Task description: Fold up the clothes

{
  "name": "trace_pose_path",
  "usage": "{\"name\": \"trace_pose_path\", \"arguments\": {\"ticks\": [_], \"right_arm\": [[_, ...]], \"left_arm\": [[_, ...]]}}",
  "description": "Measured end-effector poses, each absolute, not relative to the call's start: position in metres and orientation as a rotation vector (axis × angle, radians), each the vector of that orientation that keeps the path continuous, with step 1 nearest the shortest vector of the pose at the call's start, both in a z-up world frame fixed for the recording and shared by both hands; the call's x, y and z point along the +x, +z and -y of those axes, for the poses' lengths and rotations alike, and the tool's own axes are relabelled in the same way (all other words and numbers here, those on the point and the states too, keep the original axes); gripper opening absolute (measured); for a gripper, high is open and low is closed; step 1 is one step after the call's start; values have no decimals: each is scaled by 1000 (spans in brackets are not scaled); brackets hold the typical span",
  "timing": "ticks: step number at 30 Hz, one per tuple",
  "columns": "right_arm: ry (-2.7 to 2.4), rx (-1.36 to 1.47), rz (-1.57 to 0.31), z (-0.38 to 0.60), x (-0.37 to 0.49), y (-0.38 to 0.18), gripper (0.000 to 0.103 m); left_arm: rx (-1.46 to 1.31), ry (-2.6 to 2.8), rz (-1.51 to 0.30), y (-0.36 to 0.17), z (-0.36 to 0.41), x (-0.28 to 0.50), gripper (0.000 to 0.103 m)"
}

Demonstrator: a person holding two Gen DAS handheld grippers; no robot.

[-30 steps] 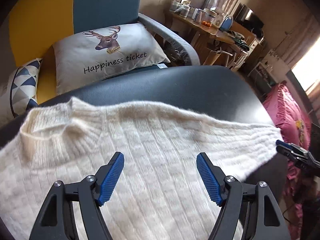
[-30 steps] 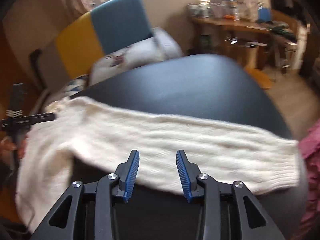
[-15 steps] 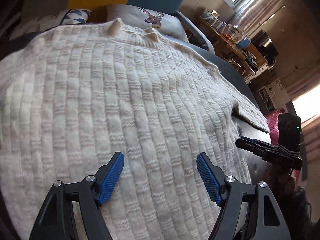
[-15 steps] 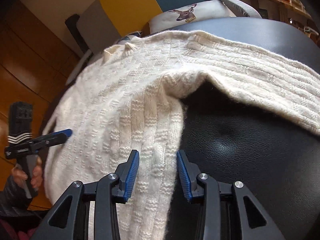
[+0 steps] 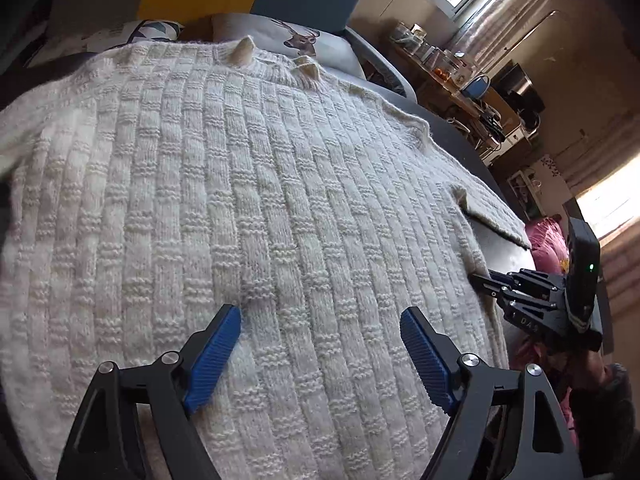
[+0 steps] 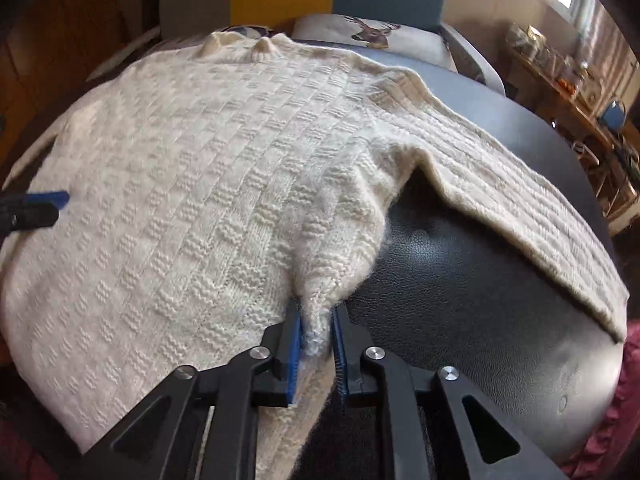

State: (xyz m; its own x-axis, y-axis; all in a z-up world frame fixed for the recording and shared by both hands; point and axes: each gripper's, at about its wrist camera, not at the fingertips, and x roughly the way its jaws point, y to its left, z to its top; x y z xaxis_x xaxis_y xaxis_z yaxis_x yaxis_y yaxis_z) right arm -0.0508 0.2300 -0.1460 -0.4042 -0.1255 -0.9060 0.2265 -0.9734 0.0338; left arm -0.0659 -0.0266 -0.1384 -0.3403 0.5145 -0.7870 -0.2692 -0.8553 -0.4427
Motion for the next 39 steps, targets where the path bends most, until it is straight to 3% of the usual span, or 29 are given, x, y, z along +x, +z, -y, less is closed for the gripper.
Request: {"name": "trace_pose_path", "arguments": {"ticks": [8, 12, 18, 22, 24, 31, 39], "right_arm": [[-2570, 1382, 61, -257, -55, -103, 28], [-2603, 1326, 19, -237, -81, -92, 27], [-2560, 1550, -219, -196, -137, -149, 24], [-2535, 1586, -187, -205, -150, -147, 24], [-2502, 1582, -127, -211, -154, -142, 24], [-2507, 1378, 162, -210, -206, -103, 26], [-2496, 1371, 108, -200, -263, -123, 26]], "left_arm": [[-1316, 2404, 290, -113, 61, -62, 83], [-1387, 2476, 292, -126, 90, -61, 83], [-1426, 2525, 272, -148, 100, -30, 83], [-1447, 2488, 319, -140, 97, -33, 83], [-1426, 2437, 384, -126, 98, -50, 83], [-1131, 2280, 356, -58, 65, -174, 84], [-1319, 2059, 401, -94, -1, -344, 84]]}}
